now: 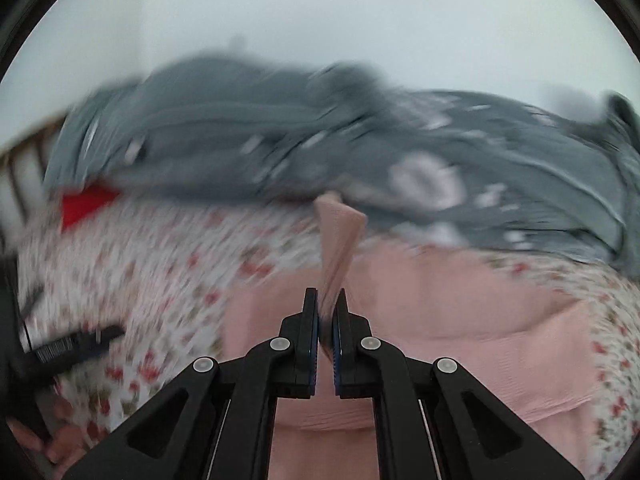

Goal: Fold small clothes

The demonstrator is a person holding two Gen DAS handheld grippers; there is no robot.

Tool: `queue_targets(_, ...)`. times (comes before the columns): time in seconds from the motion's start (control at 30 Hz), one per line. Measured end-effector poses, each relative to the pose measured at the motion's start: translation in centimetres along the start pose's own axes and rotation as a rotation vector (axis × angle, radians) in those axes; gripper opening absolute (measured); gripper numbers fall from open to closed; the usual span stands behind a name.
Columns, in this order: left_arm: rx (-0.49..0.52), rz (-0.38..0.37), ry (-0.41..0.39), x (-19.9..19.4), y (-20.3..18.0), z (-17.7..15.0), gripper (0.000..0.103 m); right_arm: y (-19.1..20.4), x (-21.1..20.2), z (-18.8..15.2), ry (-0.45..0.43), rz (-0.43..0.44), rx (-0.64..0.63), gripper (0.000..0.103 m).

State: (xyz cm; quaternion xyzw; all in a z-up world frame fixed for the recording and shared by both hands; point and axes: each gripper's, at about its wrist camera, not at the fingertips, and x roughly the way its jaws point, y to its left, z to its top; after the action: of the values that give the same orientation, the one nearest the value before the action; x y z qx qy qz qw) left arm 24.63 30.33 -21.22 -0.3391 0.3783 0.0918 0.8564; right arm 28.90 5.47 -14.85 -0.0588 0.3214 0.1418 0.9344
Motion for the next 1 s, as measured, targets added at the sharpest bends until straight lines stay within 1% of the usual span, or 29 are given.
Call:
queue_targets(0.07, 0.000, -0.004, 0.006, 0.0, 0.2, 0.0, 0.061, 2.8, 2.0, -1.6, 0.045, -0.016, -0.087, 0.007)
queue_targets(0.13, 0.008, -0.005, 0.009, 0.0, 0.1, -0.1, 0.061, 4.7, 3.8, -3.2, 0.128, 0.006, -0.160, 0.010)
queue_targets(0.17, 0.012, -0.005, 0.009, -0.1, 0.1, -0.1, 0.061, 4.5, 4.1, -3.6, 0.156, 0.014, -0.171, 0.013)
queue_targets(0.2, 0.015, -0.007, 0.011, 0.0, 0.0, -0.1, 0.061, 4.5, 4.4, -4.0, 0.192, 0.041, -0.175, 0.019)
queue_targets(0.23, 0.017, -0.010, 0.014, 0.0, -0.1, -0.1, 0.061, 4.3, 4.4, -4.1, 0.204, 0.056, -0.174, 0.021)
queue_targets(0.27, 0.020, -0.013, 0.018, 0.1, -0.2, -0.1, 0.061, 4.0, 3.9, -4.1, 0.203, 0.065, -0.168, 0.031)
queue_targets(0.3, 0.022, -0.015, 0.022, 0.2, -0.3, -0.2, 0.061, 3.3, 3.2, -3.9, 0.198, 0.095, -0.145, 0.046)
queue_targets(0.37, 0.032, -0.017, 0.028, 0.4, -0.6, -0.3, 0.061, 2.2, 1.9, -3.5, 0.181, 0.134, -0.110, 0.057)
queue_targets(0.43, 0.052, -0.018, 0.027, 0.5, -1.2, -0.5, 0.062, 0.4, 0.1, -3.7, 0.149, 0.136, -0.087, 0.057)
queue_targets(0.47, 0.060, -0.026, 0.027, 0.5, -1.4, -0.7, 0.062, -0.1, 0.0, -3.4, 0.144, 0.135, -0.086, 0.057)
queue_targets(0.53, 0.077, -0.044, 0.034, 0.6, -2.1, -1.0, 0.062, -2.4, -1.8, -3.9, 0.118, 0.126, -0.073, 0.057)
queue_targets(0.63, 0.128, -0.077, 0.046, 0.9, -3.6, -1.7, 0.062, -5.7, -3.1, -4.3, 0.083, 0.066, -0.054, 0.058)
queue_targets(0.67, 0.140, -0.093, 0.051, 1.0, -4.1, -1.9, 0.062, -7.6, -3.7, -4.6, 0.069, 0.030, -0.043, 0.058)
queue_targets(0.77, 0.166, -0.160, 0.094, 2.0, -6.0, -2.9, 0.062, -11.7, -4.3, -4.8, 0.045, -0.041, -0.004, 0.059)
queue_targets(0.87, 0.181, -0.176, 0.121, 3.1, -7.5, -3.7, 0.060, -17.1, -4.2, -5.3, 0.050, -0.110, 0.096, 0.059)
queue_targets(0.93, 0.180, -0.171, 0.123, 3.8, -8.2, -4.0, 0.060, -21.1, -3.8, -5.9, 0.067, -0.139, 0.198, 0.060)
queue_targets(0.97, 0.177, -0.164, 0.115, 4.0, -8.5, -4.0, 0.059, -22.3, -3.6, -6.1, 0.072, -0.144, 0.225, 0.060)
queue_targets(1.0, 0.176, -0.160, 0.110, 4.2, -8.7, -4.1, 0.055, -24.3, -3.1, -6.5, 0.085, -0.155, 0.281, 0.061)
